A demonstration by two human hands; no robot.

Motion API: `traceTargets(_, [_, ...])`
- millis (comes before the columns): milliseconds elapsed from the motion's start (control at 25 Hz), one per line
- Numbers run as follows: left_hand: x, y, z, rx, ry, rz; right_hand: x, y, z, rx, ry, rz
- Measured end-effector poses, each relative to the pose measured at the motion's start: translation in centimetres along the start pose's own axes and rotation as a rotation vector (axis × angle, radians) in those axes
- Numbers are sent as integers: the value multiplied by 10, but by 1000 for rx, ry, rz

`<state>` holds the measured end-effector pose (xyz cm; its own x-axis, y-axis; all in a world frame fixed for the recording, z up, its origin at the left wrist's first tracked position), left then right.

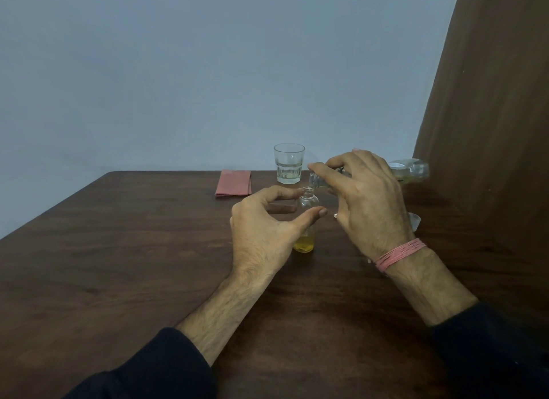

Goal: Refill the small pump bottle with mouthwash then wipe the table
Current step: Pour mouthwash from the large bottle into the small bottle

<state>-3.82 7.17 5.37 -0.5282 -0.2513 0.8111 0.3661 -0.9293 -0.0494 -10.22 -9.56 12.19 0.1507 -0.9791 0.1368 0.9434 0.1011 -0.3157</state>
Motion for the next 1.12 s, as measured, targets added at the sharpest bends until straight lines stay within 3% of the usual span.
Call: traceTargets(1120, [1,0,1,-14,0,0,-2,-2,1,-2,5,4])
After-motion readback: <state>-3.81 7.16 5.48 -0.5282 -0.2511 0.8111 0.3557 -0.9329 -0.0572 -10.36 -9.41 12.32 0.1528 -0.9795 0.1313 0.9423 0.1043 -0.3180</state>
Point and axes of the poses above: each hand's wrist, its own z-axis towards the middle knuckle, its own y-axis out of the palm, x = y × z, the point moved 10 cm from there along z, towards the middle knuckle, and after that the axes turned 14 degrees about x, right-handed, at the moved point
